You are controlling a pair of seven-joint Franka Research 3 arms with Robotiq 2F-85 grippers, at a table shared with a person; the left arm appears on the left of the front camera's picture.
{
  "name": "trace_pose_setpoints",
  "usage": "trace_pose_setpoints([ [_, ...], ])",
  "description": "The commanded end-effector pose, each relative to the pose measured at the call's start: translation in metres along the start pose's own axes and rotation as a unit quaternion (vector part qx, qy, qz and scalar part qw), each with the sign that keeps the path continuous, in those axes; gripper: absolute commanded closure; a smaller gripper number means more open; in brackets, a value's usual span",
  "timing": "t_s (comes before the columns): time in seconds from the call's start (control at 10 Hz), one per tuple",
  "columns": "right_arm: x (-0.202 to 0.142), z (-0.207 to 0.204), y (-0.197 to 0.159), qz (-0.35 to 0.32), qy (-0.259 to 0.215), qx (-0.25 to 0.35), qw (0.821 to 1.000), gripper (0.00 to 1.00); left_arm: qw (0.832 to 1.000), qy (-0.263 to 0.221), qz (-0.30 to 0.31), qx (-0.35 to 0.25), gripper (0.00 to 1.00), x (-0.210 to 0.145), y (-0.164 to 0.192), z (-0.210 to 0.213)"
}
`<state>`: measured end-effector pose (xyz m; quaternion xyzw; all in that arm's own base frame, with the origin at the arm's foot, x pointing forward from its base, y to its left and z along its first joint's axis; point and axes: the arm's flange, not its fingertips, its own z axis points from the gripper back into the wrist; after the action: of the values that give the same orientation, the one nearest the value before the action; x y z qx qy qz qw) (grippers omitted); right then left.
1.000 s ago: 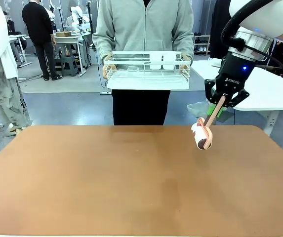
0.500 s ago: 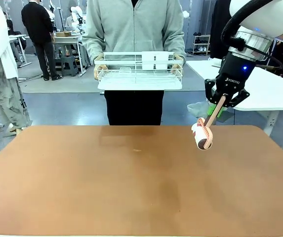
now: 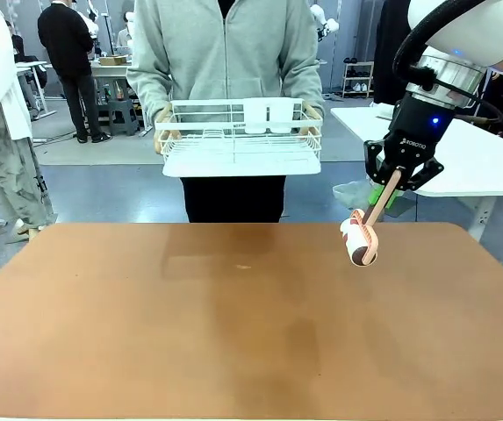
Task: Clean the table.
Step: Place the Lint Roller down when the Dish drying rack is positioned in the middle of the table.
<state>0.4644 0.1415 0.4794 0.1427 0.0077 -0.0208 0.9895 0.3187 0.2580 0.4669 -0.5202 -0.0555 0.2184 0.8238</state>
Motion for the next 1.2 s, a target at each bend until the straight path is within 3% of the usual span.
trace_pose_setpoints([
  [0.0,-0.0039,0.0040,0.0033,-0.012,0.000,0.002,1.000,0.79,1.000,0.001,-0.006,-0.004,0.00,-0.0019,0.0004,0.0031],
  [1.1,-0.0039,0.0040,0.0033,-0.012,0.000,0.002,1.000,0.79,1.000,0.001,-0.006,-0.004,0.00,-0.0019,0.0004,0.0031],
])
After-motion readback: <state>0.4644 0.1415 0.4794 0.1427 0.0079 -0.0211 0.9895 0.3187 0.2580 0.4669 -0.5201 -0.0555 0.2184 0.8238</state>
